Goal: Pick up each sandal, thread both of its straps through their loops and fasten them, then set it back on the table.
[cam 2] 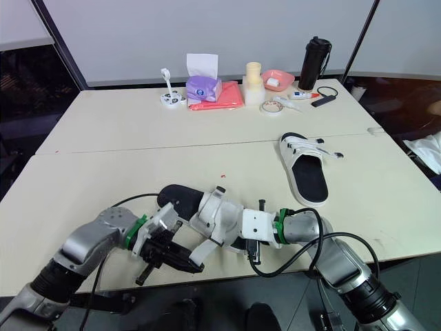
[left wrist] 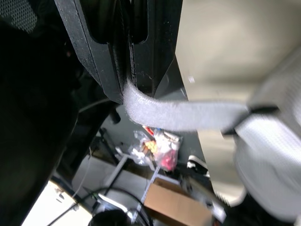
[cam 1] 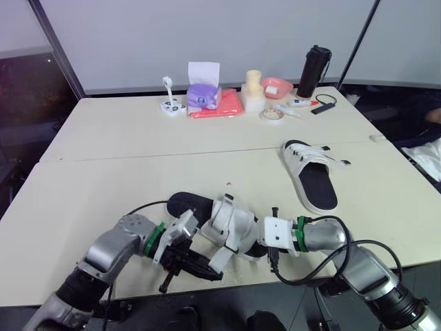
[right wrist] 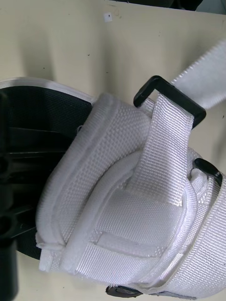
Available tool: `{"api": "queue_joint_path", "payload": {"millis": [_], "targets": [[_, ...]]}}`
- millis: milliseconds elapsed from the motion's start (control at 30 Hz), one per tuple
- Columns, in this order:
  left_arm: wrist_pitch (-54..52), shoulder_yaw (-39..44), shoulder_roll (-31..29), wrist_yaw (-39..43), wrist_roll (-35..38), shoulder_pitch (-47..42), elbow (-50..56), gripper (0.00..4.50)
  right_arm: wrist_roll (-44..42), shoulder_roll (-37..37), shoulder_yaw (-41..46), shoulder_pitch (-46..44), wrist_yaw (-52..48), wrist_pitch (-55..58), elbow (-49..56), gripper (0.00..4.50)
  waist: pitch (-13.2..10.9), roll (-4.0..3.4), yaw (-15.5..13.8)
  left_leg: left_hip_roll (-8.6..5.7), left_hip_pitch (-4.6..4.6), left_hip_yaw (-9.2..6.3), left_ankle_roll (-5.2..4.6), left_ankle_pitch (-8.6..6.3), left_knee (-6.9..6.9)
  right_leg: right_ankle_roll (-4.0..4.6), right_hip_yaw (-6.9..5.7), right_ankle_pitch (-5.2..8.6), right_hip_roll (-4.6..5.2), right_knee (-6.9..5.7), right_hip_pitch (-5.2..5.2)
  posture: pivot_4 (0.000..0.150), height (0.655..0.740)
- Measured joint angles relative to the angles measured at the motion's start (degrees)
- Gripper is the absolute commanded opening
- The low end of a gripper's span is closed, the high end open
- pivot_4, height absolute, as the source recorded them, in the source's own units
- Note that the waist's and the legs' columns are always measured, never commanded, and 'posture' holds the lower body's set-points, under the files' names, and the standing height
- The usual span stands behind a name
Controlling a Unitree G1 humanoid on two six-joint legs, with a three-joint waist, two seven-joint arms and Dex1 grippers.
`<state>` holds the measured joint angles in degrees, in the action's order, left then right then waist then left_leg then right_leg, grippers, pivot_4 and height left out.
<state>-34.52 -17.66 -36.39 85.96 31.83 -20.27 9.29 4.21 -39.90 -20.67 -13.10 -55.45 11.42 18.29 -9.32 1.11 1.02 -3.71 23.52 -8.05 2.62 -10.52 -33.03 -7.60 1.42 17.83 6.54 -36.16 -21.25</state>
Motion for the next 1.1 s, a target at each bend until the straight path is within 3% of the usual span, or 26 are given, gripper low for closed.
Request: {"api": "queue_joint_path", "payload": {"millis": [200, 433, 633, 933, 1033, 1100], "targets": [[-9.4, 1.9, 0.8, -0.6, 5.0, -8.0, -3.2, 0.09, -0.1, 0.6, -0.5, -0.2, 0.7, -0.2, 0.0, 0.0, -0.1, 0.01, -0.1, 0.0, 0.04, 0.01, 0.0, 0.0, -0.01, -0.03, -0.01, -0.01, -0.04, -0.01, -0.02, 0.15, 0.7344], [-12.4, 2.9, 8.7, -2.2, 5.8, -16.3, -17.1, 0.09, -0.1, 0.7, -0.5, -0.3, 1.7, -0.2, -0.2, 0.0, -0.3, 0.07, -0.4, -0.33, 0.08, 0.01, 0.05, 0.05, -0.11, -0.24, -0.04, -0.12, 0.06, -0.02, 0.03, 0.15, 0.7344], [-8.4, 2.5, 16.9, -4.4, 1.2, -21.1, -27.9, 0.09, -0.1, 0.7, 0.0, 0.4, 2.3, 0.1, -0.1, 0.0, -0.3, 0.11, -0.7, -0.39, 0.08, 0.04, 0.07, 0.07, -0.31, -0.26, -0.1, -0.14, 0.09, -0.02, 0.19, 0.15, 0.7344], [-0.8, 0.2, 23.2, -4.9, -7.6, -27.1, -40.3, 0.09, 0.0, 0.3, 1.3, 1.5, 2.7, 0.8, 0.2, 0.0, -0.3, 0.12, -1.7, -0.44, 0.08, 0.02, 0.08, 0.06, -0.65, -0.35, -0.19, -0.18, 0.13, -0.02, 0.33, 0.15, 0.7344], [0.3, 0.1, 23.8, -4.8, -8.9, -27.8, -42.5, 1.06, 0.0, 0.3, 1.3, 1.7, 2.9, 1.1, 0.2, 0.0, -0.3, 0.11, -1.7, -0.44, 0.07, -0.01, 0.08, 0.05, -0.81, -0.35, -0.22, -0.18, 0.14, -0.01, 0.4, 0.15, 0.7344], [1.0, 0.1, 24.2, -4.7, -9.4, -27.9, -43.3, 2.0, 0.0, 0.3, 1.4, 1.7, 2.9, 1.3, 0.2, 0.0, -0.3, 0.12, -1.7, -0.43, 0.06, -0.04, 0.08, 0.05, -0.84, -0.34, -0.24, -0.18, 0.17, -0.01, 0.45, 0.15, 0.7344]]}}
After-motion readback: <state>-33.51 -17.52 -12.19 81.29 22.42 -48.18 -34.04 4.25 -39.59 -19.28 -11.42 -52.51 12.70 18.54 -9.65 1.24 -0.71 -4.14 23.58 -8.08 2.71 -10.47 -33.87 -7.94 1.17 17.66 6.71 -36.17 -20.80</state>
